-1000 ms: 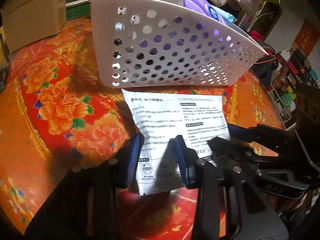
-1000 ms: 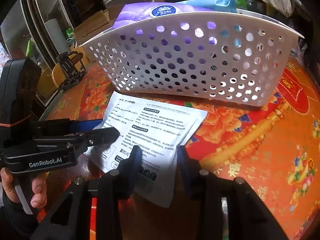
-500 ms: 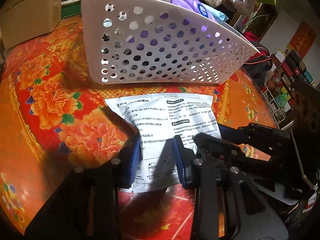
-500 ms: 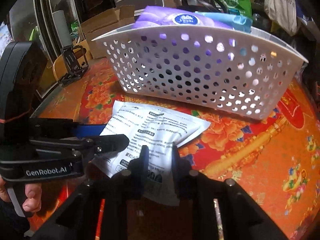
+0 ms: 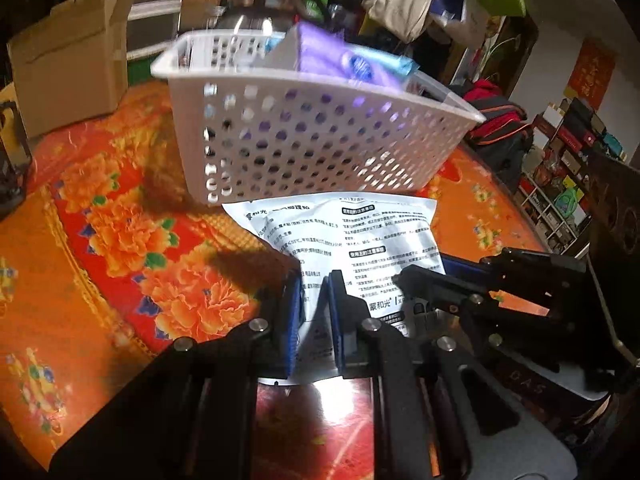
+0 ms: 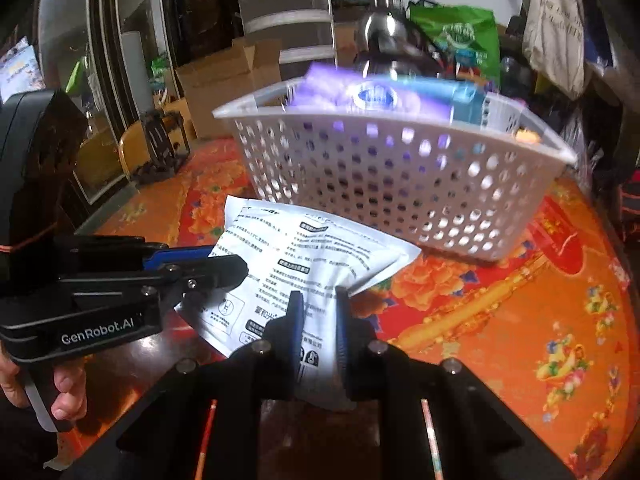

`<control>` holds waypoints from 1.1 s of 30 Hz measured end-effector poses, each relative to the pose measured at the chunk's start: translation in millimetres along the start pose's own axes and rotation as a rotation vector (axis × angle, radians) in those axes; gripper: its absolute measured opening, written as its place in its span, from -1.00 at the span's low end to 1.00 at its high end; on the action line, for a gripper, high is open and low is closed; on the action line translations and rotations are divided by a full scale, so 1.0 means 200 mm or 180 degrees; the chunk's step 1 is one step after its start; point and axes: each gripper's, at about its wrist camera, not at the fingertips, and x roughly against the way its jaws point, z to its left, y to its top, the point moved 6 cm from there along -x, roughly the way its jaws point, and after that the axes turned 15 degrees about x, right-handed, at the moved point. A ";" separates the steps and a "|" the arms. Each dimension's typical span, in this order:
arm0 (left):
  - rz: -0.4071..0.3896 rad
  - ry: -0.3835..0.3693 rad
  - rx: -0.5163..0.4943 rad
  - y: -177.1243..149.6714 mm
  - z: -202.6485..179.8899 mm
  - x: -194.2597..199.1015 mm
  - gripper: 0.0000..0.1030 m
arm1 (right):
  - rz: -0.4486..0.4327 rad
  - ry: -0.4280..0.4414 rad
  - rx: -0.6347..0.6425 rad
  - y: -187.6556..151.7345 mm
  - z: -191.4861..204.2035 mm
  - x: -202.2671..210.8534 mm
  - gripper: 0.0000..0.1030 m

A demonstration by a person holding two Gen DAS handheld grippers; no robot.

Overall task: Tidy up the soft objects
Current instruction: 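Grasp the white instruction sheet with both grippers, then carry the sheet into the basket and open both grippers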

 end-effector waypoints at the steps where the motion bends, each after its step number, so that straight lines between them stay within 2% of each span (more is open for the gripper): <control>1: -0.0028 -0.0008 -0.0017 0.00 -0.02 0.03 -0.77 | -0.0029 -0.0023 0.0024 0.01 0.00 0.03 -0.74; 6: -0.0176 -0.0062 -0.0089 0.03 -0.09 0.16 -0.77 | -0.0169 -0.0047 0.0038 0.06 0.00 0.15 -0.74; 11: -0.0222 -0.0129 -0.0113 0.12 -0.17 0.28 -0.77 | -0.0299 -0.0093 0.0038 0.17 -0.04 0.27 -0.74; 17: -0.0343 -0.0208 -0.0118 0.38 -0.30 0.40 -0.77 | -0.0475 -0.0173 0.0033 0.41 -0.17 0.39 -0.74; 21: -0.0508 -0.0147 -0.0175 0.59 -0.41 0.47 -0.77 | -0.0560 -0.0311 0.0057 0.58 -0.27 0.43 -0.75; 28: -0.0586 -0.0060 -0.0221 0.93 -0.51 0.40 -0.77 | -0.0542 -0.0417 0.0050 0.83 -0.48 0.38 -0.75; 33: -0.0566 0.0051 -0.0213 1.11 -0.53 0.27 -0.77 | -0.0459 -0.0450 0.0042 0.91 -0.58 0.25 -0.75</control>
